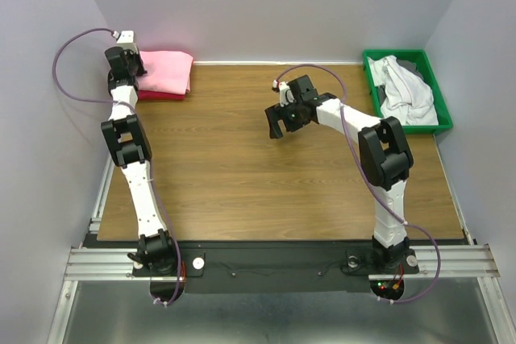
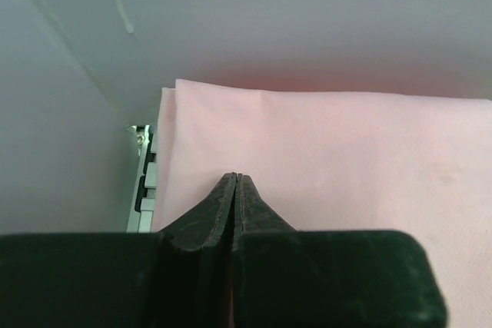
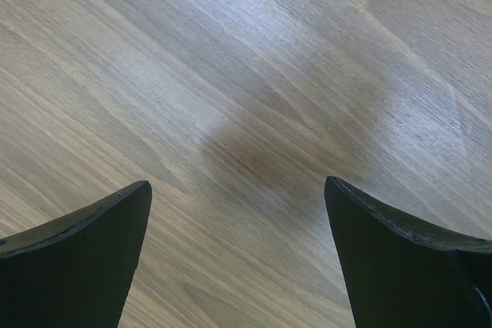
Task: Fold and stack the t-shirts
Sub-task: Neatly place the folded tshirt to the corner
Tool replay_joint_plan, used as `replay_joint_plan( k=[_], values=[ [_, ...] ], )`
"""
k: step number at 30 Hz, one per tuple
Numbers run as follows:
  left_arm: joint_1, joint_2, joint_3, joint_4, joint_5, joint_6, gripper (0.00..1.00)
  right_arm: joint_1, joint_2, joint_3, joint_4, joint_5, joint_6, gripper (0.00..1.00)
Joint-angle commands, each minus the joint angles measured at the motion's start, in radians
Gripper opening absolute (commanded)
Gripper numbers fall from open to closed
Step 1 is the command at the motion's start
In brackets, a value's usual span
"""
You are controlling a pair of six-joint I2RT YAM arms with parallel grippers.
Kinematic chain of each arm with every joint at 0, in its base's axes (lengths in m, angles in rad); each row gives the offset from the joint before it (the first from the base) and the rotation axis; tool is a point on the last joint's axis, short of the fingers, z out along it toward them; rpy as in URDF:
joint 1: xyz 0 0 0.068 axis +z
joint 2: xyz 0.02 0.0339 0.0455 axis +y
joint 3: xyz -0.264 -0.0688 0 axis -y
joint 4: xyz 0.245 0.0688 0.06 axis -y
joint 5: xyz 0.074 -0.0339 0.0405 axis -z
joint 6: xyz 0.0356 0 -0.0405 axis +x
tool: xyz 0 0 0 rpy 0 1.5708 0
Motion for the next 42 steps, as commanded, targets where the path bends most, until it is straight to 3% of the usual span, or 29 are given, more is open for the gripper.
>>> replay_joint_plan(
  k=[1,9,11,15,19,22,26,29,30,33,38,42],
  values=[
    [0.052,0.001,0.102,0.056,-0.047,-0.151,0.11,-0.005,0.012,0.05,-0.001,-0.005,0.008,1.0],
    [0.09,-0.002,0.096,0.033,-0.096,-0.241,0.07,-0.005,0.032,0.066,-0.007,-0.001,0.012,1.0],
    [0.116,-0.023,0.045,0.059,-0.038,-0.331,0.0,-0.005,0.032,0.064,-0.007,0.001,0.012,1.0],
    [0.162,-0.098,-0.075,0.266,0.172,-0.582,0.0,-0.005,0.022,0.051,-0.008,0.009,0.002,1.0],
    [0.136,-0.173,-0.035,0.324,0.232,-0.615,0.0,-0.005,0.019,0.04,-0.008,-0.004,0.007,1.0],
    [0.095,-0.224,-0.039,0.306,0.156,-0.479,0.0,-0.005,0.017,0.043,-0.007,-0.004,0.005,1.0],
    [0.029,-0.284,-0.069,0.246,-0.039,-0.053,0.0,-0.005,0.003,0.035,-0.008,0.002,0.001,1.0],
    [0.006,-0.264,-0.066,0.248,-0.058,0.144,0.0,-0.005,-0.003,0.026,-0.008,0.006,-0.002,1.0],
    [0.0,-0.251,-0.058,0.251,-0.061,0.322,0.0,-0.005,-0.004,0.023,-0.008,0.006,-0.004,1.0],
    [-0.014,-0.18,-0.03,0.223,-0.05,0.658,0.0,-0.005,-0.007,0.018,-0.01,0.004,-0.002,1.0],
    [0.023,-0.094,0.02,0.162,0.046,0.847,0.0,-0.003,-0.003,0.014,-0.01,0.01,-0.005,1.0],
    [0.038,-0.089,-0.033,0.162,0.11,0.963,0.0,-0.005,0.006,0.014,-0.008,0.009,-0.004,1.0]
  ],
)
